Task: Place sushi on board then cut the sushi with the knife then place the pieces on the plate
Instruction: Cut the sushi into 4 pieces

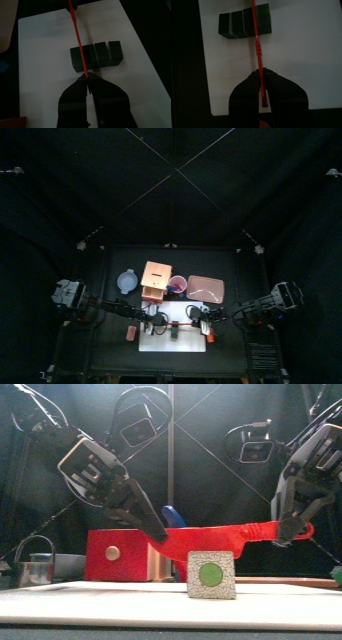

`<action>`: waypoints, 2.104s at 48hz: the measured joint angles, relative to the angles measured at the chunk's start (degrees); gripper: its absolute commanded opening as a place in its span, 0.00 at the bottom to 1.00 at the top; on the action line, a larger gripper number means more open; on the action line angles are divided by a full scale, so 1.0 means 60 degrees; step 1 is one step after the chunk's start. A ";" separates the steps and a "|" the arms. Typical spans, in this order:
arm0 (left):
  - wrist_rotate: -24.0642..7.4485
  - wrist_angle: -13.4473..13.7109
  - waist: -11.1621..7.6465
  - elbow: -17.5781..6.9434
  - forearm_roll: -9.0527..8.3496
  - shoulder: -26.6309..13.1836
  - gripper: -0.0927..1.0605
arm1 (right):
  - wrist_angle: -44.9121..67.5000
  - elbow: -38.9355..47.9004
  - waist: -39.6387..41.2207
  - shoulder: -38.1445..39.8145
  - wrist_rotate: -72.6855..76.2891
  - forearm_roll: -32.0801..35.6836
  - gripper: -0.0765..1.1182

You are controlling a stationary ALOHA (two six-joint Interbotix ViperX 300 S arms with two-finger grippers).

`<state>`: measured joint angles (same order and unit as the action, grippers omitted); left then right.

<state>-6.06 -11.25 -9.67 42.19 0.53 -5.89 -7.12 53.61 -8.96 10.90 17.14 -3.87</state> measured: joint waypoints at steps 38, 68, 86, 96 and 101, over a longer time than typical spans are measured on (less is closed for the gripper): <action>-0.0015 0.1245 0.0557 -0.0601 -0.0073 -0.0776 0.41 | -0.0015 -0.0322 0.0483 -0.1216 -0.0015 0.0850 0.44; 0.0015 0.2197 0.0688 -0.0674 -0.0732 0.0571 0.41 | -0.1113 -0.0806 0.0352 0.0132 0.0044 0.1655 0.44; 0.0029 0.1465 -0.0190 -0.0249 -0.0703 0.0938 0.41 | -0.1069 -0.0894 -0.0791 0.0146 0.0073 0.1523 0.44; 0.0015 0.0996 -0.0264 -0.0234 -0.0586 0.0498 0.41 | -0.1055 -0.0923 -0.0981 -0.0322 0.0073 0.0718 0.44; 0.0015 0.0908 -0.0381 -0.0234 -0.0557 0.0439 0.41 | -0.1025 -0.0937 -0.1099 -0.0410 0.0059 0.0322 0.44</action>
<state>-5.98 -5.80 -11.95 40.78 -2.81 -3.25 -13.27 47.99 -15.56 8.44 17.49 -1.93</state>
